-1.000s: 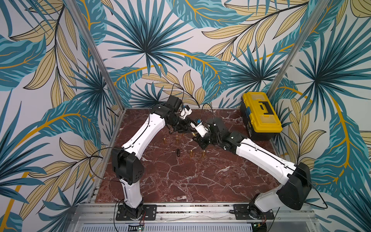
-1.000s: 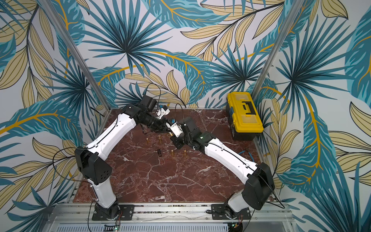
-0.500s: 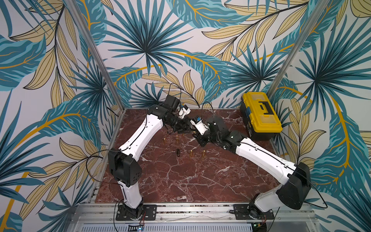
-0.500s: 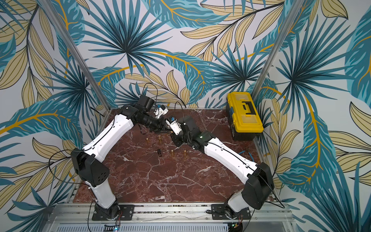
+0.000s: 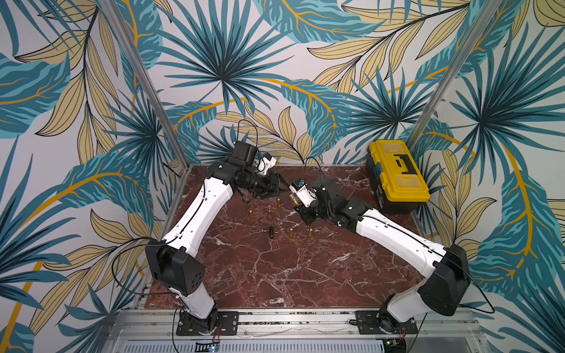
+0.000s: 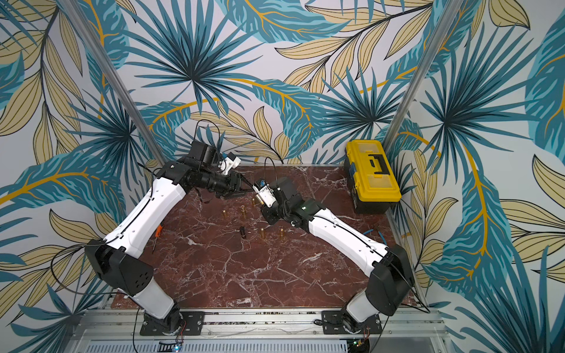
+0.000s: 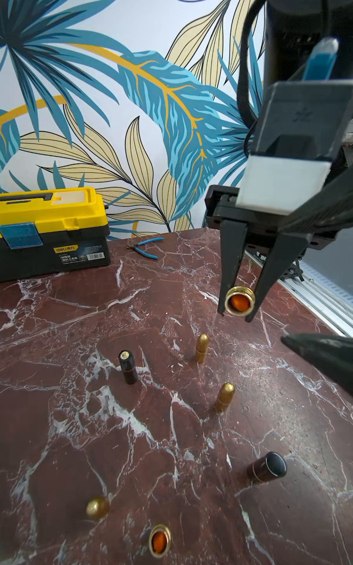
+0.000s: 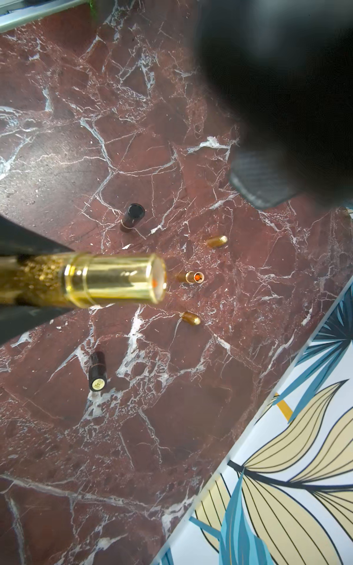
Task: Open the lipstick cap
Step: Place the lipstick at the center of the board.
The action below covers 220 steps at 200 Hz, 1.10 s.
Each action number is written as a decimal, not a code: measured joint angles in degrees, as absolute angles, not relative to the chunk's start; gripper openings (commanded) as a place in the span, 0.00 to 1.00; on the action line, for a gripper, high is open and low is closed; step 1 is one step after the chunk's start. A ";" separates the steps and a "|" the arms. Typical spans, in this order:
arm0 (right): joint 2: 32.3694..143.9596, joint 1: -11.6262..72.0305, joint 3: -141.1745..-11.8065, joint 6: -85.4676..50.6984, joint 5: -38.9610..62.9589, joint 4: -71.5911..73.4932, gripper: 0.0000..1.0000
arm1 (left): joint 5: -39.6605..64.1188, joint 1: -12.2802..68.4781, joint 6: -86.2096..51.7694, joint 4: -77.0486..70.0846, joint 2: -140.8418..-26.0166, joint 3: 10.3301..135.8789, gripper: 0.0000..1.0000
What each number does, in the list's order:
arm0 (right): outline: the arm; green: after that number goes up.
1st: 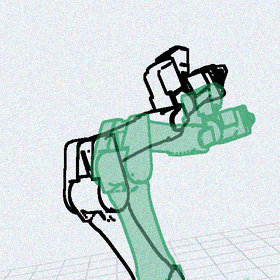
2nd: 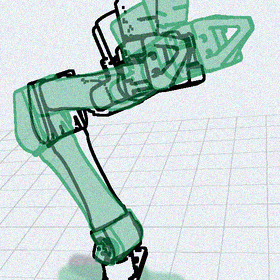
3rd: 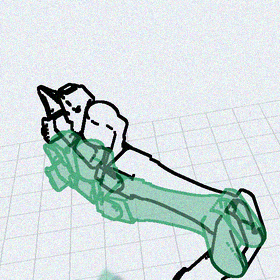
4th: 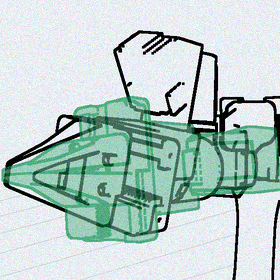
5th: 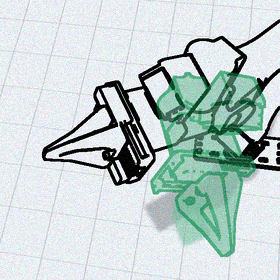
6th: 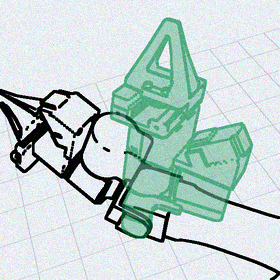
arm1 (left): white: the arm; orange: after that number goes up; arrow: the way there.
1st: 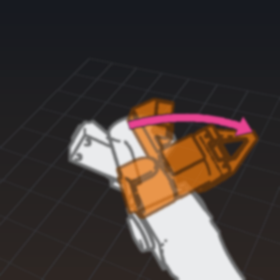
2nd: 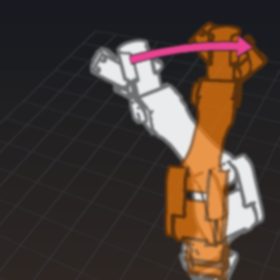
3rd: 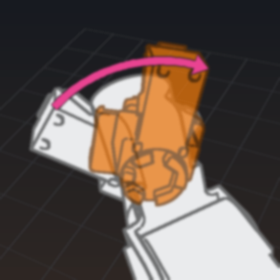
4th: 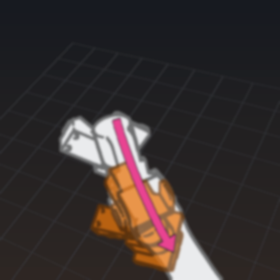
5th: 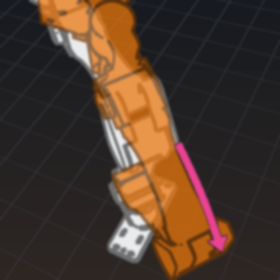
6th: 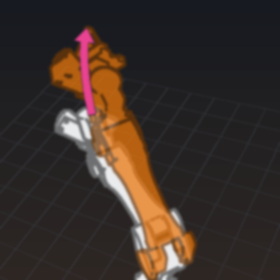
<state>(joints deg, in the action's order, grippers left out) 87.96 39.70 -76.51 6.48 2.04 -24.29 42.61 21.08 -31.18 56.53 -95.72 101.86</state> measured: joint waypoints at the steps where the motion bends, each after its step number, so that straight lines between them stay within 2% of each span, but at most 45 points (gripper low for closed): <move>1: 87.96 39.70 -76.51 6.46 2.04 -24.32 0.05 | 42.65 21.08 -31.20 56.51 -95.72 101.78 0.54; 51: 87.96 39.68 -76.51 6.26 2.66 -24.32 0.05 | 43.66 21.96 -32.69 54.04 -95.72 99.18 0.54; 131: 87.94 39.51 -76.51 5.63 3.33 -24.32 0.05 | 43.66 23.11 -33.61 51.59 -95.79 97.76 0.46; 220: 86.87 39.81 -75.79 5.61 4.34 -24.38 0.05 | 40.71 23.55 -33.76 49.82 -96.14 95.39 0.49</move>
